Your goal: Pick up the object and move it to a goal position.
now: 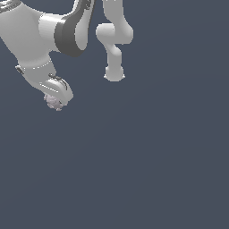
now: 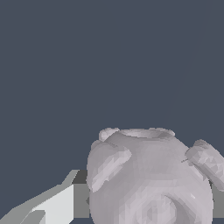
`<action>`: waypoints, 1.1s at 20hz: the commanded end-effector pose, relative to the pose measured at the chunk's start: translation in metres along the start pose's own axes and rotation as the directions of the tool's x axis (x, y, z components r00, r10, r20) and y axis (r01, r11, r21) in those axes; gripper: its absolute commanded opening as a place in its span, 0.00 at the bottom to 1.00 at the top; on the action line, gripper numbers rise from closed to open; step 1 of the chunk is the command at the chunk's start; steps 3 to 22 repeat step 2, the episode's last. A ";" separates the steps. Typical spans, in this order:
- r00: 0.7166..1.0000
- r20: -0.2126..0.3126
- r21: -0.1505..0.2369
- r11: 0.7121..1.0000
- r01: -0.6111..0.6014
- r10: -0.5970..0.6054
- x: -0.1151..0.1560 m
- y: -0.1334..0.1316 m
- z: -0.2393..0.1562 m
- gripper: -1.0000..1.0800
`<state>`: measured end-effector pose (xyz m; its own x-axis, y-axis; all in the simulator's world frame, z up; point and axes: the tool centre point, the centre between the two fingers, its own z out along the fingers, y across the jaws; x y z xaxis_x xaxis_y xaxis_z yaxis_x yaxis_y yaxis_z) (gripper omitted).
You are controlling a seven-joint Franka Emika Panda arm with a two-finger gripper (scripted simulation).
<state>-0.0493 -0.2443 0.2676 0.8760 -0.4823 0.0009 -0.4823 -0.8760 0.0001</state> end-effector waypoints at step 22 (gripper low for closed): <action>1.000 0.001 0.000 1.000 0.001 -0.001 0.000 -0.001 0.000 0.00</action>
